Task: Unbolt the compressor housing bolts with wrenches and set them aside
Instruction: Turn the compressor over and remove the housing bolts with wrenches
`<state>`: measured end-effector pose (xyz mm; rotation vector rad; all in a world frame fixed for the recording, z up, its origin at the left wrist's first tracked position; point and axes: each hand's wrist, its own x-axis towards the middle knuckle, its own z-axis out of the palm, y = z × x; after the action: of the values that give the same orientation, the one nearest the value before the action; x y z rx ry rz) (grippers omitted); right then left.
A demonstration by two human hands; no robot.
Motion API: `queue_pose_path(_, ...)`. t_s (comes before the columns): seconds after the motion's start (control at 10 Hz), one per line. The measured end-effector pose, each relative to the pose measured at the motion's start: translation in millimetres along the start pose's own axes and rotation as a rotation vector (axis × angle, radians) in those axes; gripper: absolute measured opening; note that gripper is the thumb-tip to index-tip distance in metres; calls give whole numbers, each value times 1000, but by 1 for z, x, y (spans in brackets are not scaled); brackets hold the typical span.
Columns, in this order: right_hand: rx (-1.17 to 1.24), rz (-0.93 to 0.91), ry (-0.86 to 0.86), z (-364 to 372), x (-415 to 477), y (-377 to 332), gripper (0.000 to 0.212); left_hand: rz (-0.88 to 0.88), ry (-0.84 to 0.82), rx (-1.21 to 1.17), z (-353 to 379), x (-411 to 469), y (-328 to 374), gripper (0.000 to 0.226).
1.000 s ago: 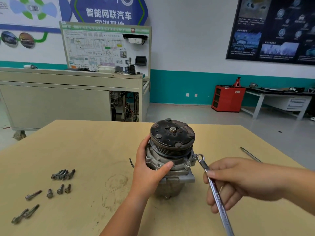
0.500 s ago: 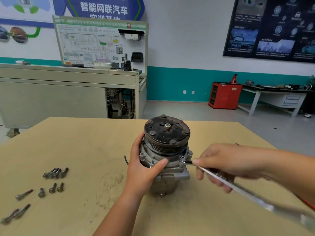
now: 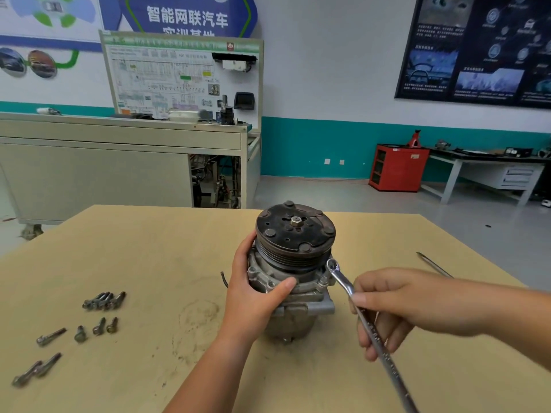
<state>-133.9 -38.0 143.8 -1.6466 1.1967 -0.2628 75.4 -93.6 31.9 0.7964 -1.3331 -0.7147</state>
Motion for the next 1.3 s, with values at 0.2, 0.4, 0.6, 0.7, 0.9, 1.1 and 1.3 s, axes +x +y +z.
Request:
queue_pose_path(0.2,312,56,61,28,4,-8,24,22,-6,-4,0,0,0,82)
queue_pose_path(0.4,272,95,67,23,8,-12,28,35,1,-24,1,1,-1,80)
queue_pose_path(0.6,33,207,9,-1,7,-25,35,33,-1,-25,1,1,-3,78)
queue_pose_path(0.7,6,215,-16,-1,10,-28,36,39,-3,-25,0,1,-3,79)
queue_pose_path(0.9,0,163,10,4,11,-24,34,42,-4,-18,0,1,-3,79)
queue_pose_path(1.1,270,101,134,21,10,-14,35,45,-13,-17,0,0,-2,79)
queue_pose_path(1.3,19,111,102,13,5,-13,37,31,-12,-2,0,0,-2,79)
